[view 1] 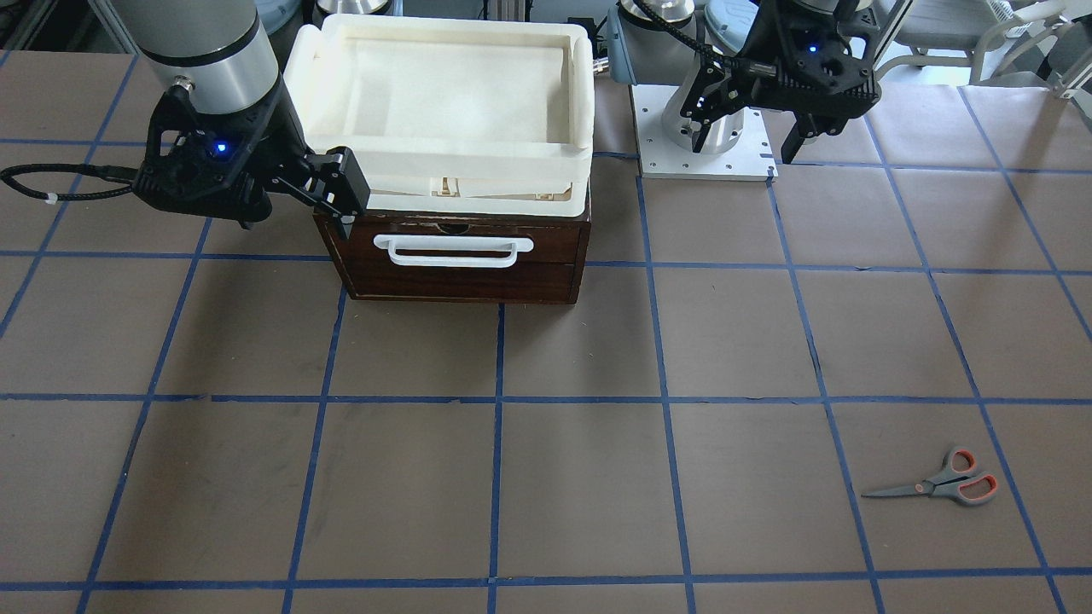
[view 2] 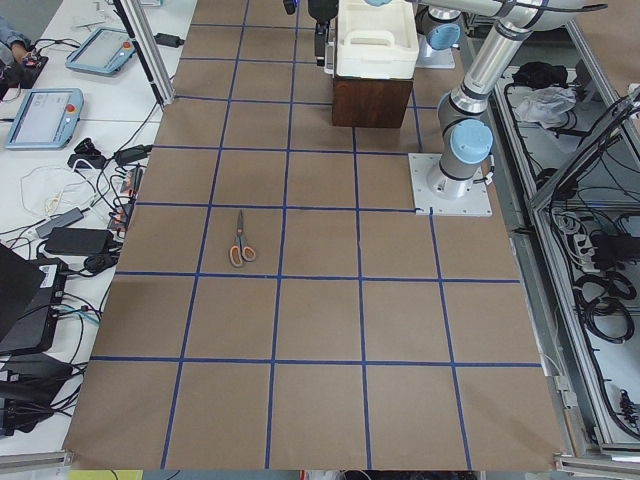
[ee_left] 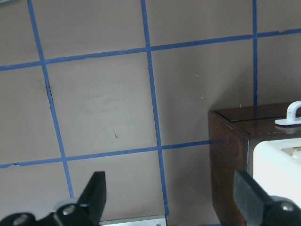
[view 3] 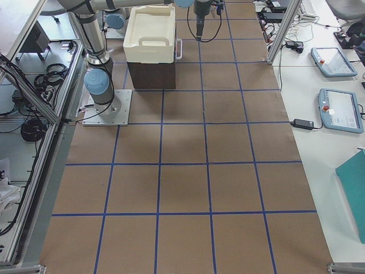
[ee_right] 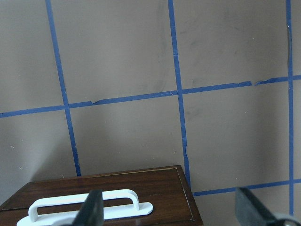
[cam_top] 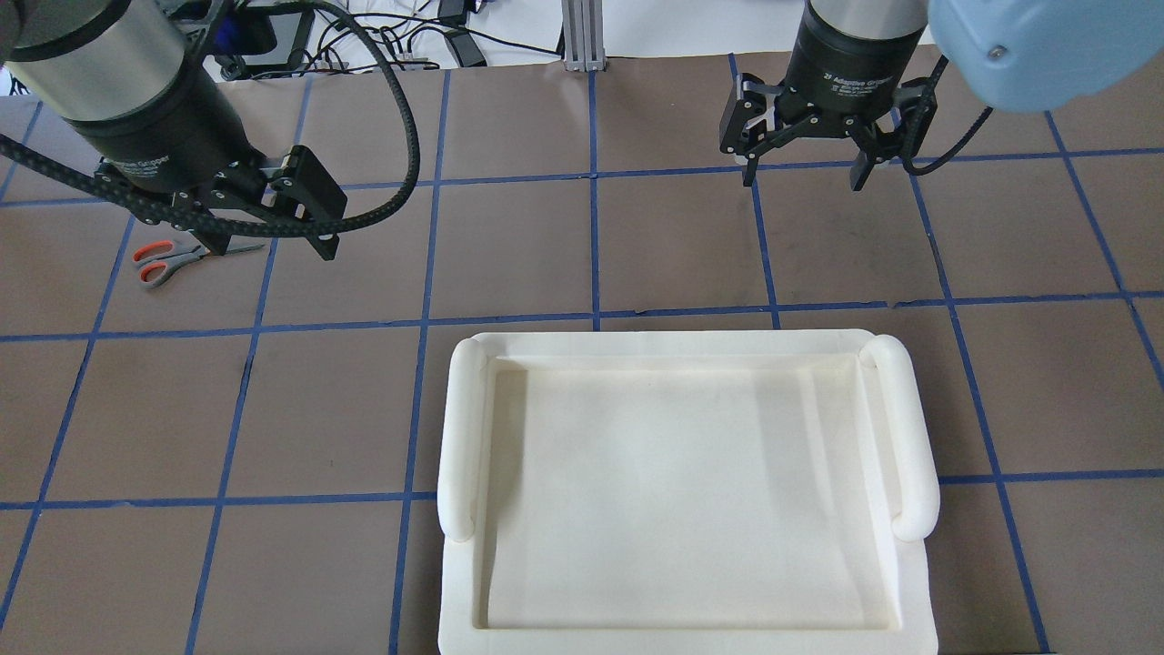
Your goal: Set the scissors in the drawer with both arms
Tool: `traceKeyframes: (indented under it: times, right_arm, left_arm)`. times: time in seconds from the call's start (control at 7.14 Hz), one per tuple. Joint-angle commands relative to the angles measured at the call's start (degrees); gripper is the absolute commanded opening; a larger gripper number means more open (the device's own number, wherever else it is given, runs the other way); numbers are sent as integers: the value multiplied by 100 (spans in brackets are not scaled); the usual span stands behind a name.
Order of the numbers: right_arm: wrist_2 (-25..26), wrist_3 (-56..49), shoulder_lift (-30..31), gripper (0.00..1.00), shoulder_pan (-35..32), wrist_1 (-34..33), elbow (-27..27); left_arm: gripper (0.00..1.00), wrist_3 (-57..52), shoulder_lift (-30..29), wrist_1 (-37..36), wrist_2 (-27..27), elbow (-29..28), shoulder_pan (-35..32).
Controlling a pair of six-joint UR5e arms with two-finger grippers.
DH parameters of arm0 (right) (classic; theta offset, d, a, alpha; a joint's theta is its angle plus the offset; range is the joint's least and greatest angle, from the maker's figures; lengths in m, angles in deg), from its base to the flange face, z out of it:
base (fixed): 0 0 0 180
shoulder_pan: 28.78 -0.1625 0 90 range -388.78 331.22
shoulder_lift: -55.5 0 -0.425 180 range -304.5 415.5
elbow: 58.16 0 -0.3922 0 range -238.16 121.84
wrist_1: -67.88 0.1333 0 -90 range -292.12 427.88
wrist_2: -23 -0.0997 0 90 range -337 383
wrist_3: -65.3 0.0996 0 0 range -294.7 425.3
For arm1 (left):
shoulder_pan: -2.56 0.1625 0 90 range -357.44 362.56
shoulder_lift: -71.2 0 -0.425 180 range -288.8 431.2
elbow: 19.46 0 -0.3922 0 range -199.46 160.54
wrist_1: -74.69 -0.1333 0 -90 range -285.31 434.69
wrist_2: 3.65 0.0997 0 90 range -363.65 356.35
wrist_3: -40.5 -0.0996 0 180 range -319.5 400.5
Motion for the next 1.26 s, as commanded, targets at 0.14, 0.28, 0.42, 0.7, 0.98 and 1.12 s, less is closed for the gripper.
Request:
traceKeyframes:
  times: [0.14, 0.28, 0.42, 0.7, 0.98, 1.12]
  right_arm:
    - [7, -52, 0, 100, 0, -82, 41]
    - [-28, 0, 9, 100, 0, -344, 32]
    - [-37, 61, -52, 100, 0, -529, 101]
    - [-28, 2125, -61, 100, 9, -574, 382]
    - [-11, 3807, -87, 100, -17, -532, 410]
    - [-37, 4806, -148, 100, -70, -444, 418]
  left_arm:
    - [95, -1, -131, -90, 10, -104, 49]
    - [95, -18, -227, -100, 2, -140, 180]
    - [96, -262, -429, -248, -7, -332, 286]
    - [98, -1244, -1104, -275, 150, -876, 635]
    - [98, -3895, -1772, -1253, 186, -792, 1303]
    - [99, -5217, -1975, -1677, 178, -687, 1611]
